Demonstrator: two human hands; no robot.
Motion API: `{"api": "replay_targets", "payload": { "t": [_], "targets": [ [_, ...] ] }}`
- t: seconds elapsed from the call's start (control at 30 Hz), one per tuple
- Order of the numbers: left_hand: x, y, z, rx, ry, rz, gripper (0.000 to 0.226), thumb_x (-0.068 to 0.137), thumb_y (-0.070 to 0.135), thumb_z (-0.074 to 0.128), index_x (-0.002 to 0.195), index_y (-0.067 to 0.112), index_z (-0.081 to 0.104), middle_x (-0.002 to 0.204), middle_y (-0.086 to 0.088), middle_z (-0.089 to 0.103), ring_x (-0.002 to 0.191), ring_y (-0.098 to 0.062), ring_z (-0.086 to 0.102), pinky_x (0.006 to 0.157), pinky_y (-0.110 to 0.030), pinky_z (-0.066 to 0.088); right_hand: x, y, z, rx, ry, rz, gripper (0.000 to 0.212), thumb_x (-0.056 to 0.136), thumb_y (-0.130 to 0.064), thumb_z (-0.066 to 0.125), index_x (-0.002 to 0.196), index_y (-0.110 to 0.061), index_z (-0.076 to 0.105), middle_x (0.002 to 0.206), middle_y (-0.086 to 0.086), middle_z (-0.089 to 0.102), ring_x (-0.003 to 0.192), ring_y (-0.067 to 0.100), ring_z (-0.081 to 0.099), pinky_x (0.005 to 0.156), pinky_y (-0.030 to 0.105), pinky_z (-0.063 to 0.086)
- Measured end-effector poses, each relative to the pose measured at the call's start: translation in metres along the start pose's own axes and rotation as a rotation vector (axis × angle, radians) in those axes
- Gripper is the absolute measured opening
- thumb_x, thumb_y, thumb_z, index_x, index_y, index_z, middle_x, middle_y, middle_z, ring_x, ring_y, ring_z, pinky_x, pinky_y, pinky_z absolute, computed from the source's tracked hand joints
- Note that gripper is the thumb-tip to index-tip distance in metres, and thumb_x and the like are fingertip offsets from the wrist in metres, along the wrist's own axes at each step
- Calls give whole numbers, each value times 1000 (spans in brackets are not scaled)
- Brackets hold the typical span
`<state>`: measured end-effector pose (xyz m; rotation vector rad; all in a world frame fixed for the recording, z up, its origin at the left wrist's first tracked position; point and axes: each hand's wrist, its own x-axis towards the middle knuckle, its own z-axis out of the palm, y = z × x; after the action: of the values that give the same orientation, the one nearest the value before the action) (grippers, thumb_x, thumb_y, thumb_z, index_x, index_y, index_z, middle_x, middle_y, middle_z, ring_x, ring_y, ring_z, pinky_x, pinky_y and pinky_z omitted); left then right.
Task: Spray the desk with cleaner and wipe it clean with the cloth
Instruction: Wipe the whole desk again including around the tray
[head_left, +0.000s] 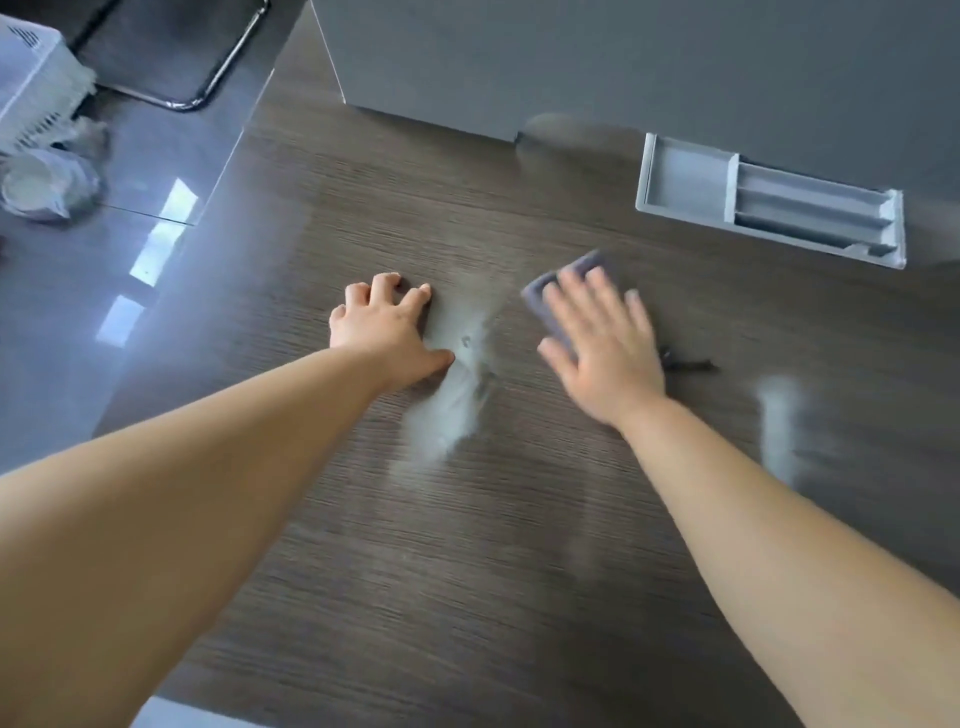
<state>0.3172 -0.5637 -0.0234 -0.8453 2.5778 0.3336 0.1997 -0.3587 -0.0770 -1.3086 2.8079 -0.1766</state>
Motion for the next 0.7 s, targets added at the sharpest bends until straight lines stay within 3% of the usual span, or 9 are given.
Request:
{"api": "replay_targets", "payload": {
  "t": [0.07,0.13,0.2,0.27,0.37,0.43,0.57,0.63,0.7],
  "targets": [
    [3,4,-3,19,-39,-8,80,75,62,60,141,34,27,146,-2,20,131,-32,20,101,-43,32,22,-3,-2,23,-4,437,60,97,-50,27,151,-24,20,160,-2,12,147,22,6,116,52,6],
    [6,7,-6,32,-67,-9,78,74,61,62,138,30,30,143,-4,21,129,-34,21,99,-45,34,37,-37,0,50,0,662,64,97,-50,26,152,-21,14,160,1,3,147,23,-2,116,54,0],
    [7,7,-7,35,-77,-6,77,75,61,61,138,28,30,142,-5,21,128,-34,21,101,-47,33,33,-72,4,73,-1,470,67,95,-52,26,151,-17,17,160,5,7,147,26,2,114,56,2],
    [5,5,-6,41,-80,3,79,76,63,59,139,29,28,144,-5,20,129,-34,20,103,-47,32,16,-81,9,29,-25,51,67,92,-54,27,149,-17,28,157,5,21,145,27,16,114,55,12],
    [7,3,-5,53,-71,13,80,77,64,58,142,30,25,147,-4,17,130,-34,19,104,-48,31,33,-30,1,-5,-80,-331,61,91,-53,33,143,-21,40,153,2,33,141,25,28,112,53,22],
    [7,3,-6,57,-77,22,79,77,64,57,141,29,25,146,-4,18,129,-34,20,102,-48,33,57,2,-4,-32,-89,-166,60,94,-51,30,148,-24,31,157,0,24,145,23,18,115,52,16],
    [9,4,-5,70,-107,30,78,77,64,56,140,27,26,144,-6,18,129,-35,20,102,-50,34,86,-19,-4,-7,-48,515,61,99,-49,22,153,-22,9,161,-1,1,147,21,-4,117,51,1],
    [10,5,-6,69,-119,27,79,78,64,55,140,27,24,144,-6,18,129,-35,19,103,-51,33,75,-53,1,9,-58,413,65,98,-51,24,152,-19,9,160,2,0,147,24,-3,116,52,0],
    [10,6,-6,78,-130,34,78,79,63,55,140,26,24,143,-7,17,129,-35,19,103,-52,33,51,-68,3,7,-82,94,68,95,-55,26,151,-19,17,160,3,9,147,24,5,115,51,5]
  ]
}}
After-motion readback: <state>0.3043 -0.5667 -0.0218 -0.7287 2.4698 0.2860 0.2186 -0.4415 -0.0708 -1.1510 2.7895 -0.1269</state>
